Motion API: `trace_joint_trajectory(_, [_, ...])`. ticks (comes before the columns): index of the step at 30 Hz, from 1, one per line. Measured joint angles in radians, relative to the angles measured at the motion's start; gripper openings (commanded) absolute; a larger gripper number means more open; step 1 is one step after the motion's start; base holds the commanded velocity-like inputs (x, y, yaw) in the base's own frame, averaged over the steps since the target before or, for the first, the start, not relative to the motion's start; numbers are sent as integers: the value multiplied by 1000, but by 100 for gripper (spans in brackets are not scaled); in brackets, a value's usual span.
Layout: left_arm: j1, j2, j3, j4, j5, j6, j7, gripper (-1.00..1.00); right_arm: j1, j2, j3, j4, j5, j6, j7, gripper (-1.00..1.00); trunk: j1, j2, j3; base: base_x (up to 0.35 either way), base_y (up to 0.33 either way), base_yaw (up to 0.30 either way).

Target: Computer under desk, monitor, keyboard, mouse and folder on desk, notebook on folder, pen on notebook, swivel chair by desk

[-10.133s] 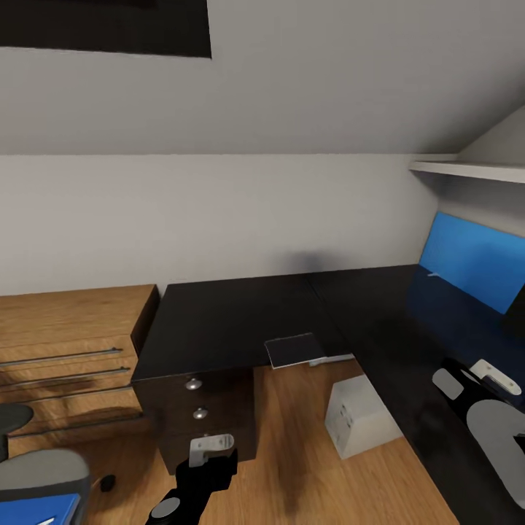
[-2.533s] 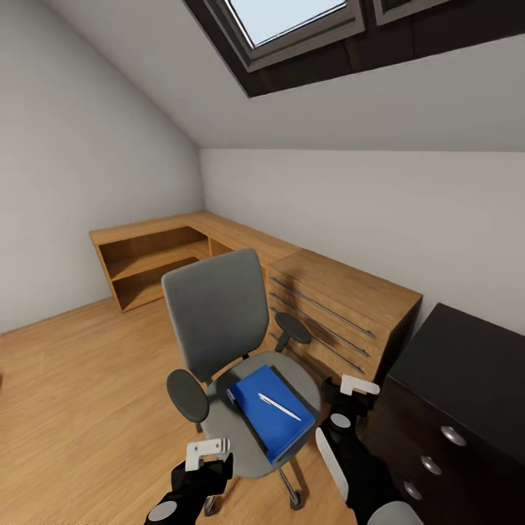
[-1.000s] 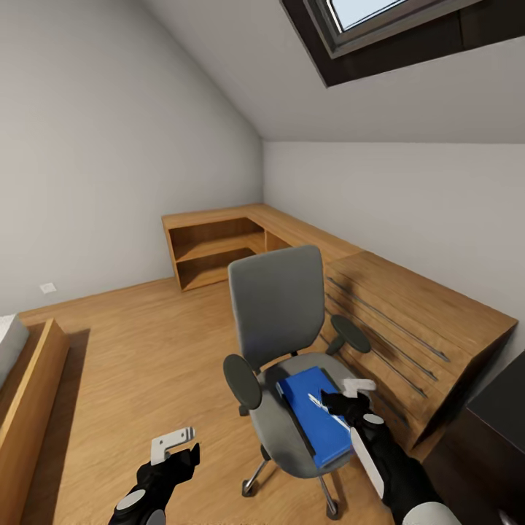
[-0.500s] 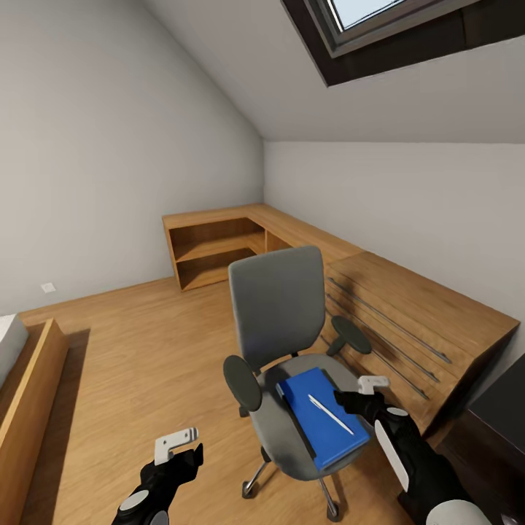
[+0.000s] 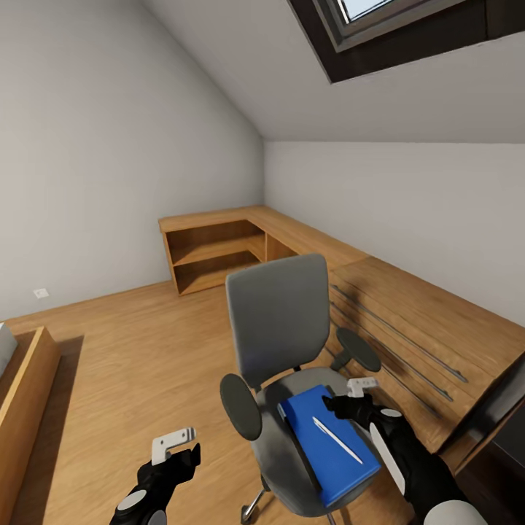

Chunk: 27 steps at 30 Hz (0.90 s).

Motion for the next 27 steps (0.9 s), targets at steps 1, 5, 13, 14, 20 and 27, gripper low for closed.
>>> trace_joint_trajectory(1, [0, 0, 6, -4, 0, 0, 1, 100, 0, 0, 25, 0, 13, 4, 7, 100, 0, 0, 0, 39, 0, 0])
trace_joint_trajectory(5, [0, -2, 62, -34, 2, 0, 0, 100, 0, 1, 79, -9, 46, 35, 17, 100, 0, 0, 0, 7, 0, 0])
trace_joint_trajectory(13, [0, -3, 72, -38, 2, 2, -1, 100, 0, -14, 44, -9, 52, 39, 18, 100, 0, 0, -1, 0, 0, 142])
trace_joint_trajectory(14, [0, -3, 72, -38, 2, 2, 0, 100, 0, -18, 44, -9, 52, 39, 19, 100, 0, 0, -1, 0, 0, 57])
trace_joint_trajectory(20, [0, -3, 72, -38, 2, 2, 1, 100, 0, -60, 47, -9, 51, 40, 43, 100, 0, 0, -1, 0, 0, 20])
trace_joint_trajectory(27, [0, -3, 72, -38, 2, 1, 1, 100, 0, -111, 47, -7, 60, 87, 134, 100, 0, 0, -1, 0, 0, 3])
